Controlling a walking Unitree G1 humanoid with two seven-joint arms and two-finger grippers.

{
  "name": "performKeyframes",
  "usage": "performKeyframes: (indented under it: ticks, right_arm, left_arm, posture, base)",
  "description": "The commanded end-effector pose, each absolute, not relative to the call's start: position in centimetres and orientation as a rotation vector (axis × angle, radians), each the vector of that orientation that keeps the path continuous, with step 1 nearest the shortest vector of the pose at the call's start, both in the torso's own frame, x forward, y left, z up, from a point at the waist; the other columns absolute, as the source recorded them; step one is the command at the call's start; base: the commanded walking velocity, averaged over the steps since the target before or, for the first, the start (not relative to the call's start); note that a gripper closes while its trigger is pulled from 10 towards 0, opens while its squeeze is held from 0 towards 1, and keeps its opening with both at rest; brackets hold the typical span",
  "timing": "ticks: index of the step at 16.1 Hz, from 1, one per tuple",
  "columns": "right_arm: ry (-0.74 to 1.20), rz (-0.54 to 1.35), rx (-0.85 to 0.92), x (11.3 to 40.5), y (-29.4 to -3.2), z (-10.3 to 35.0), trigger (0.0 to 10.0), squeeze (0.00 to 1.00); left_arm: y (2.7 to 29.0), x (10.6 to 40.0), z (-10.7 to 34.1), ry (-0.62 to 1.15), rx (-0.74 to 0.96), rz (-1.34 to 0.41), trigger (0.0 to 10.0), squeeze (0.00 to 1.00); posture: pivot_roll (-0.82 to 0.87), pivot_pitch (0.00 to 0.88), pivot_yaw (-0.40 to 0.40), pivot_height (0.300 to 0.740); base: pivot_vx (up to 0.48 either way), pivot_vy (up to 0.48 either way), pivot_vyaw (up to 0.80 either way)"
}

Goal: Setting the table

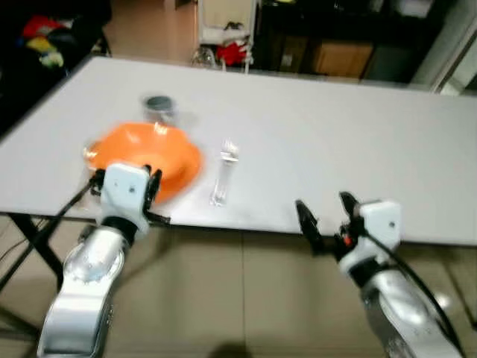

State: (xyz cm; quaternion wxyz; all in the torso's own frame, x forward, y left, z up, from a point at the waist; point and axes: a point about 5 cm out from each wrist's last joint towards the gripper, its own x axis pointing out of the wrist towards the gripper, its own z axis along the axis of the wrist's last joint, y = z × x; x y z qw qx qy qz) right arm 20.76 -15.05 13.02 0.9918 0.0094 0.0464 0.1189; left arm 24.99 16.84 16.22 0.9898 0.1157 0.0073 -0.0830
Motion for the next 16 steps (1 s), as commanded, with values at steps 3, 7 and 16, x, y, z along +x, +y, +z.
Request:
performKeyframes:
  ticks: [3, 7, 16]
  right_arm:
    - [0.076, 0.254, 0.021, 21.3, -15.1, 13.1, 10.0, 0.00]
    - [0.070, 0.305, 0.037, 21.2, -14.6, 13.6, 10.0, 0.00]
    - [0.090, 0.280, 0.038, 22.3, -14.7, 12.4, 10.0, 0.00]
  left_arm:
    - [16.7, 24.8, 16.2, 0.010, 0.249, -0.168, 10.0, 0.00]
    - [16.6, 24.8, 15.7, 0.036, 0.265, -0.153, 10.0, 0.00]
    - [17.8, 25.5, 15.3, 0.048, 0.287, -0.073, 10.0, 0.00]
  posture:
    - [0.07, 0.000, -0.053, 0.740]
    - [0.08, 0.000, -0.069, 0.740]
    - [0.11, 0.000, -0.080, 0.740]
  base:
    - [0.000, 0.000, 0.80]
    - [0.000, 0.000, 0.80]
    - [0.000, 0.000, 0.80]
